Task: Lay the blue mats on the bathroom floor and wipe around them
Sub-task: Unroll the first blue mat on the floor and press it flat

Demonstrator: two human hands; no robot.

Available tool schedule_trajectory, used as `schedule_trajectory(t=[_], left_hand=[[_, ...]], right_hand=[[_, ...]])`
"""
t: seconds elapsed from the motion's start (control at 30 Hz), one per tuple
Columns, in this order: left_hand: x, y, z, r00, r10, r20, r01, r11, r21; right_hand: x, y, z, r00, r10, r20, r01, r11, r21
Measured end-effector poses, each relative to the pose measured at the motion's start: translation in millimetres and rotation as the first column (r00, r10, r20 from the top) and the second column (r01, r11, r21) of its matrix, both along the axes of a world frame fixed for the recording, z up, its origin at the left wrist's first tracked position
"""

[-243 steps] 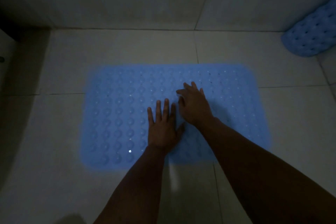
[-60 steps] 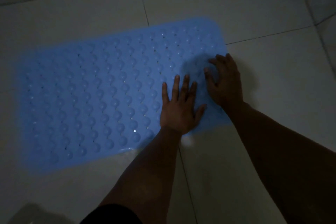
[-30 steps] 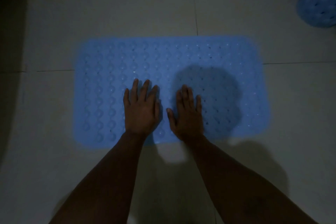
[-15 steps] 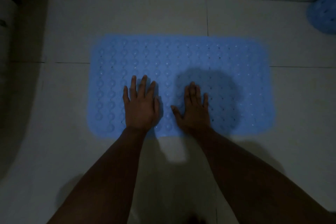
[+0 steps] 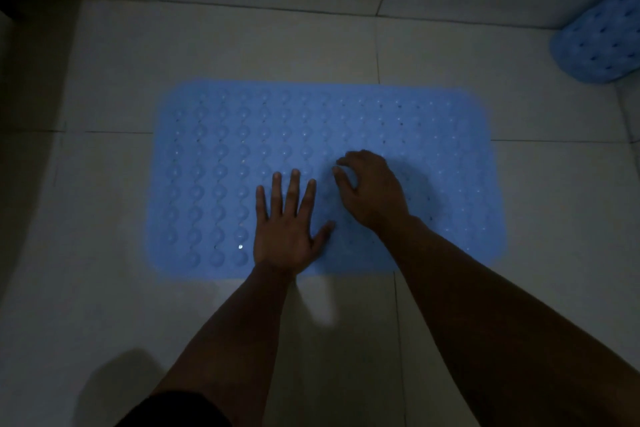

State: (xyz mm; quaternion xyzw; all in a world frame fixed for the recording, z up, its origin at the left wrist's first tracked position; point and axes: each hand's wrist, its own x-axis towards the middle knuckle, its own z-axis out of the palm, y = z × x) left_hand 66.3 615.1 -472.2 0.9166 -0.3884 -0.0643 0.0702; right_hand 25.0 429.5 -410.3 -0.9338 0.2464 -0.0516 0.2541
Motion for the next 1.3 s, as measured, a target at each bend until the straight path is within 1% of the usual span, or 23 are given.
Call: schedule_trajectory(t=[0.07,0.2,0.37,0.43,0.5,0.57,0.6,0.63,0.67,0.7,0.77,0.87,0.93,0.97,1.03,1.1,1.2,1.3], left_hand=[[1,1,-3,1.000,0.003,0.015,-0.003,1.000,-0.026],[-2,1,-3,1.000,0.010,-0.013,-0.010,0.999,-0.040],[2,2,-3,0.998,0.000,-0.062,-0.003,0.999,-0.035],[2,-1,-2,0.995,-0.006,-0.100,0.006,1.000,-0.007],[6,-3,3,0.981,-0.007,-0.194,0.013,0.999,0.033],[24,-5,20,0.937,-0.033,-0.348,0.079,0.990,0.119],[36,-4,33,0.906,-0.034,-0.422,0.103,0.985,0.141],[48,4,50,0.891,-0.023,-0.453,0.082,0.990,0.111],[59,13,64,0.899,0.003,-0.437,0.025,0.998,0.059],[66,24,74,0.921,0.055,-0.385,-0.051,0.999,0.019],[71,55,81,0.954,0.154,-0.259,-0.159,0.987,0.001],[71,96,75,0.952,0.266,-0.152,-0.269,0.963,-0.001],[74,119,70,0.943,0.322,-0.087,-0.324,0.946,-0.006],[75,128,67,0.935,0.350,-0.057,-0.352,0.936,-0.017],[76,145,57,0.918,0.396,-0.029,-0.397,0.917,-0.032],[75,155,53,0.910,0.415,-0.029,-0.415,0.909,-0.033],[74,166,44,0.907,0.421,-0.021,-0.422,0.906,-0.041],[75,177,34,0.897,0.442,-0.022,-0.443,0.895,-0.045]], right_hand=[[0,2,-9,1.000,0.018,0.023,-0.017,0.999,-0.033],[-3,3,-18,0.997,0.028,0.075,-0.023,0.998,-0.056],[-5,4,-26,0.998,0.020,0.063,-0.016,0.997,-0.070],[-7,5,-25,0.999,0.044,0.021,-0.042,0.996,-0.078],[-7,11,-16,0.991,0.117,-0.070,-0.124,0.987,-0.099],[1,17,3,0.973,0.180,-0.148,-0.198,0.973,-0.117],[8,21,15,0.965,0.183,-0.191,-0.205,0.973,-0.105],[18,28,30,0.954,0.181,-0.240,-0.205,0.976,-0.078],[27,33,40,0.941,0.178,-0.289,-0.200,0.979,-0.048],[37,39,48,0.928,0.175,-0.328,-0.196,0.980,-0.032],[53,59,58,0.918,0.194,-0.346,-0.212,0.977,-0.017],[70,100,52,0.922,0.261,-0.287,-0.260,0.965,0.041],[75,135,31,0.920,0.308,-0.240,-0.321,0.947,-0.015],[76,152,18,0.915,0.323,-0.241,-0.338,0.941,-0.024],[74,184,-10,0.895,0.336,-0.293,-0.363,0.931,-0.040],[66,200,-31,0.888,0.324,-0.325,-0.376,0.920,-0.110],[58,203,-47,0.905,0.310,-0.292,-0.378,0.901,-0.214],[57,205,-53,0.905,0.323,-0.278,-0.390,0.891,-0.231]])
